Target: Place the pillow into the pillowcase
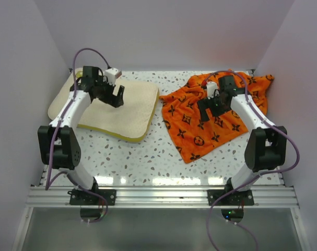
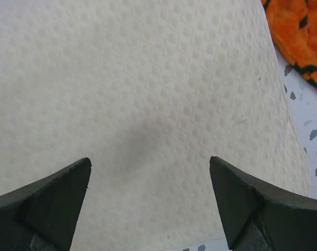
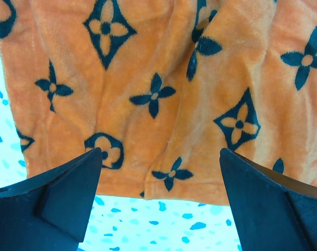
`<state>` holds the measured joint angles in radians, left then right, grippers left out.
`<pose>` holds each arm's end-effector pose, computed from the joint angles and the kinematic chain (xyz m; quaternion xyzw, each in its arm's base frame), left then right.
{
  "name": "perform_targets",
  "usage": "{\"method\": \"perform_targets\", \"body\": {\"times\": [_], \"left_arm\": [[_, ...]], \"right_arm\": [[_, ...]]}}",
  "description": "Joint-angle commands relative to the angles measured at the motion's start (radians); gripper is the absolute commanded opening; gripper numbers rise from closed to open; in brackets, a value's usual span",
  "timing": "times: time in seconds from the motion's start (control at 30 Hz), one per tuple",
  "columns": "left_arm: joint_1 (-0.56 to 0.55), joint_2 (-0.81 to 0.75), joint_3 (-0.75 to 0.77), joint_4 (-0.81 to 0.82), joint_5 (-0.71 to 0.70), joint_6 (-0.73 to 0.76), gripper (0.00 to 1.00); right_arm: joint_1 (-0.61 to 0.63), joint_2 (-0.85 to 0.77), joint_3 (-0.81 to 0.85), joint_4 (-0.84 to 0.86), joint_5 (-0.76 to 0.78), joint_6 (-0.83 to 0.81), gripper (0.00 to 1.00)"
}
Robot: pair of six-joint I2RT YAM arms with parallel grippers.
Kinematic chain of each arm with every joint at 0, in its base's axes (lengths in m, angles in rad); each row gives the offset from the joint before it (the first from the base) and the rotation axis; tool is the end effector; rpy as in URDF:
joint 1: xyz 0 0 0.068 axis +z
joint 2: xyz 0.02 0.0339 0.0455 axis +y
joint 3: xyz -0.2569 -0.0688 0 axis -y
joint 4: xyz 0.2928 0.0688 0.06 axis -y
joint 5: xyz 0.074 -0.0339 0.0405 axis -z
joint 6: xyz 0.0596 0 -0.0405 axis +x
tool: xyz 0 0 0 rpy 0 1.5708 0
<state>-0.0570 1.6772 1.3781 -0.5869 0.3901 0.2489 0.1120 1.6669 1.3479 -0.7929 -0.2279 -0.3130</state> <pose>0.4245 -0.0469 0.2400 0.2051 0.9034 -0.1502 0.3454 0.3960 0.0581 0.2160 -0.2293 0.9403 0.0875 0.2359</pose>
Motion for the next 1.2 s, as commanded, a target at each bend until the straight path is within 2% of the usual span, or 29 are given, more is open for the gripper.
{"method": "perform_targets", "body": {"times": [0.0,0.07,0.1,0.17,0.23,0.37,0.53,0.67,0.83,0.97,1.0,1.03,1.1,1.13,1.17], "left_arm": [[0.017,0.015,0.188,-0.008,0.020,0.171,1.00],[0.019,0.067,0.304,-0.072,0.039,0.283,1.00],[0.017,0.087,0.337,-0.097,0.071,0.411,1.00],[0.019,0.147,0.424,-0.165,0.090,0.519,1.00],[0.017,0.212,0.498,-0.250,0.144,0.706,0.98],[0.016,0.300,0.547,-0.303,0.205,0.985,0.98],[0.005,0.447,0.633,-0.413,0.213,1.144,0.97],[-0.001,0.495,0.555,-0.461,0.195,1.328,1.00],[-0.015,0.571,0.417,-0.407,0.138,1.400,1.00],[-0.018,0.656,0.392,-0.355,0.104,1.406,0.98],[-0.020,0.671,0.394,-0.349,0.090,1.402,0.95],[-0.020,0.697,0.398,-0.349,0.081,1.403,0.84],[-0.024,0.720,0.412,-0.366,0.056,1.408,0.58],[-0.024,0.733,0.429,-0.387,0.053,1.409,0.35],[-0.023,0.733,0.432,-0.399,0.055,1.408,0.27]], "right_arm": [[0.000,-0.004,0.046,0.009,-0.002,-0.018,0.99],[0.000,0.008,0.057,0.003,-0.002,-0.029,0.99],[0.000,0.013,0.059,0.000,-0.002,-0.032,0.99],[0.000,0.027,0.063,-0.002,-0.002,-0.034,0.99],[-0.002,0.040,0.071,-0.009,-0.004,-0.035,0.99],[0.000,0.057,0.074,-0.015,-0.004,-0.038,0.99],[0.000,0.085,0.074,-0.026,-0.004,-0.037,0.99],[-0.002,0.113,0.079,-0.034,-0.005,-0.035,0.99],[0.000,0.142,0.106,-0.055,-0.002,-0.031,0.99],[-0.002,0.149,0.134,-0.074,0.015,-0.034,0.99],[-0.002,0.149,0.140,-0.077,0.016,-0.034,0.99],[-0.002,0.149,0.143,-0.077,0.022,-0.034,0.98],[0.000,0.151,0.149,-0.063,0.033,-0.023,0.99],[-0.002,0.151,0.149,-0.054,0.047,-0.014,0.99],[-0.002,0.157,0.151,-0.040,0.059,0.009,0.99]]}}
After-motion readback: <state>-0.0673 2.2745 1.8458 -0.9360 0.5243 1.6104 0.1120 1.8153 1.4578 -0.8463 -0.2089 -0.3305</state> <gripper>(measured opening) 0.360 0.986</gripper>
